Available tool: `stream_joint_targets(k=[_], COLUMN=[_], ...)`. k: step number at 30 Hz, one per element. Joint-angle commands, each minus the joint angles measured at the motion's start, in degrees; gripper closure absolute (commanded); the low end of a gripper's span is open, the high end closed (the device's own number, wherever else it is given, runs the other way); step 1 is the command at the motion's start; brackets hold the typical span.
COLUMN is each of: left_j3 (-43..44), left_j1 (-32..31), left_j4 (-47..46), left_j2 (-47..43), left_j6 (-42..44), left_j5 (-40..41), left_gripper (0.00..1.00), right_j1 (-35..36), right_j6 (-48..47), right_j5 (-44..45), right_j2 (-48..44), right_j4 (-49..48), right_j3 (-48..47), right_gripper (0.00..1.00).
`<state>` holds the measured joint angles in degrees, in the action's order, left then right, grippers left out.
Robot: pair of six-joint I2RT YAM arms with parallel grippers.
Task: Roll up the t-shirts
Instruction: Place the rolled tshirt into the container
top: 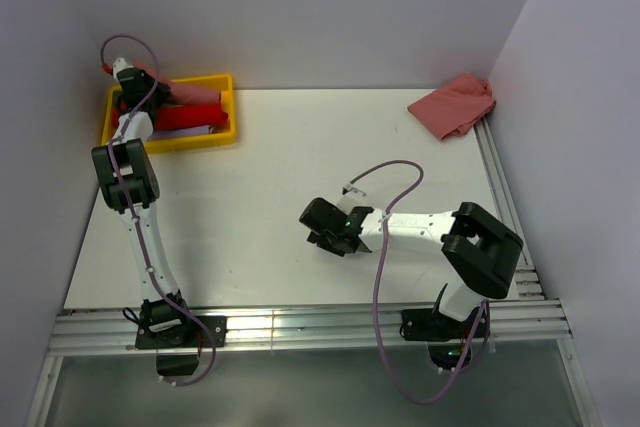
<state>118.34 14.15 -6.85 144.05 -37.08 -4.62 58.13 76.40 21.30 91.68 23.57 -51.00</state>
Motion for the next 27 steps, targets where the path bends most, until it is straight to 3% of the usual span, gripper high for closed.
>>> stream_joint_targets(k=[1,7,13,19,27], left_j3=[0.2,-0.8,1.4,1.8,2.4], left_j1=[0.4,0.4,0.7,1.2,1.6], left_j4=[3.8,3.7,4.2,3.5,2.6], left_j2=[-3.9,-5.3,-4.7,-5.0,-6.5], left_j6=[2.9,2.9,3.0,3.4,5.0], left_j5=[4.4,8.3,6.8,7.1,8.7], left_gripper=[0.73,0.51,0.36,0.26,0.22], right_j1=[0.3,0.3,0.3,0.4,0.4], right_j6=[-1.1,-1.4,-1.7,-2.0,-2.6], right_j5=[0.8,0.8,0.6,0.4,0.4], right_j2=[0.3,0.4,1.1,1.4,2.3], right_j4=[0.9,1.5,1.9,1.7,2.0], right_j3=[-2.8,-3.6,-4.3,-4.3,-5.2], right_gripper=[0.44,0.44,0.44,0.44,0.44])
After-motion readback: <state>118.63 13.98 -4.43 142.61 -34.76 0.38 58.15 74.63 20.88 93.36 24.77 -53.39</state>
